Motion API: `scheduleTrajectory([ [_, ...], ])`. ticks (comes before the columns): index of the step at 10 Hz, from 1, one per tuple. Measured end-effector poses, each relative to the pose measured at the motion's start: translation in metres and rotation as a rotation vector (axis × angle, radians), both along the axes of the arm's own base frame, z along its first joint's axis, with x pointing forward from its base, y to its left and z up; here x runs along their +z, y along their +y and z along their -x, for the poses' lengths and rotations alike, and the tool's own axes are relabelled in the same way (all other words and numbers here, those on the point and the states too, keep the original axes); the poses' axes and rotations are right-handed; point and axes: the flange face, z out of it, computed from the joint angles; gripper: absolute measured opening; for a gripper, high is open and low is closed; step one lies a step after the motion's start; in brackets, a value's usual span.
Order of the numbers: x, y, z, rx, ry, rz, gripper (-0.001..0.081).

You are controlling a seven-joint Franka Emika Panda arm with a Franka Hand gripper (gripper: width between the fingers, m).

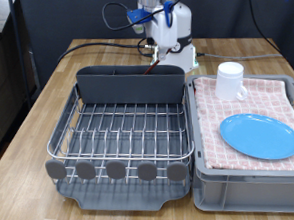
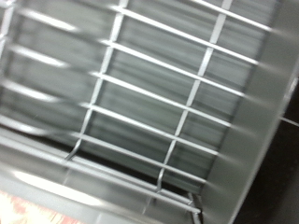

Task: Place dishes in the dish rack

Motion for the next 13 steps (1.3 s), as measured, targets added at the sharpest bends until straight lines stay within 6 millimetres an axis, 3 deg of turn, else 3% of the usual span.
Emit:
scheduleTrajectory([
  [3, 0.02, 0.033, -0.031, 0.215, -0.014, 0.021, 0.0803],
  [7, 0.024, 0.045, -0.043, 0.277, -0.042, 0.032, 0.0803],
  [13, 0.044, 0.119, -0.064, 0.348, -0.043, 0.032, 0.0803],
])
